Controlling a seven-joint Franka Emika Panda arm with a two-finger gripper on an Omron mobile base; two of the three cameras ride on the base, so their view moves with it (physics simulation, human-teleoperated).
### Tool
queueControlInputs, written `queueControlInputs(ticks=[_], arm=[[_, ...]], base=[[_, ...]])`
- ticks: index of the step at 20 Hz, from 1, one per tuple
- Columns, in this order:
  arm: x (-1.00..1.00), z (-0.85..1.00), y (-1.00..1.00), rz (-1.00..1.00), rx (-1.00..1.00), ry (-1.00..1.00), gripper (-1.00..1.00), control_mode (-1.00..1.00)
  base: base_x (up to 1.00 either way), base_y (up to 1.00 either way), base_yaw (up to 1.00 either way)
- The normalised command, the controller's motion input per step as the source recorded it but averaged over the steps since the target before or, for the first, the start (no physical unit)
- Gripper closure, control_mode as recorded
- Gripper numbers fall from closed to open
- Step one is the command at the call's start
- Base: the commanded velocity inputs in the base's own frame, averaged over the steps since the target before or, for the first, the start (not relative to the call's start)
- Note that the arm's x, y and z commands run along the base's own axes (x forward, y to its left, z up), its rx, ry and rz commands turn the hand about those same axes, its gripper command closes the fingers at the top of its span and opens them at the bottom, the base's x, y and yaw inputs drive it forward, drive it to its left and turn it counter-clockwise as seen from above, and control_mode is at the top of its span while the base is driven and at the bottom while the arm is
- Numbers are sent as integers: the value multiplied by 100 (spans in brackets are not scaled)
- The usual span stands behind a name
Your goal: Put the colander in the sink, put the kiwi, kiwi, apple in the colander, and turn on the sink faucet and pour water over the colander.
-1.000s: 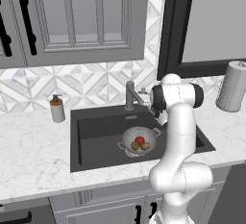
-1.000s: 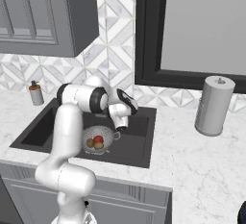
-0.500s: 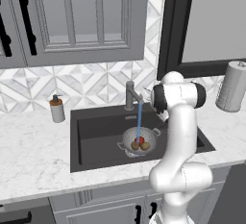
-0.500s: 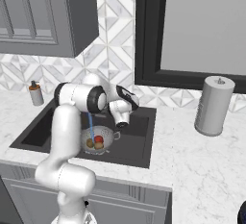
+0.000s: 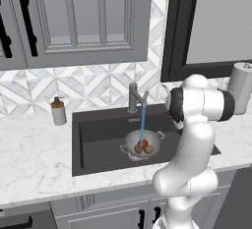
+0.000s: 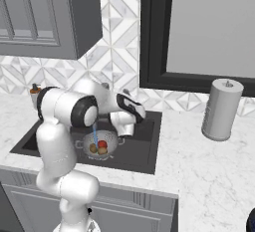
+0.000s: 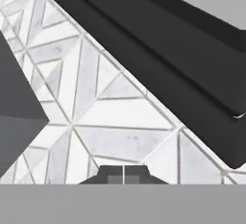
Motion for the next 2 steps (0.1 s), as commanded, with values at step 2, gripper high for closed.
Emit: queueControlInputs(ticks=[2], arm=[[-100,50,-4,0,3,-29,100,-100]], base=[[0,0,0]])
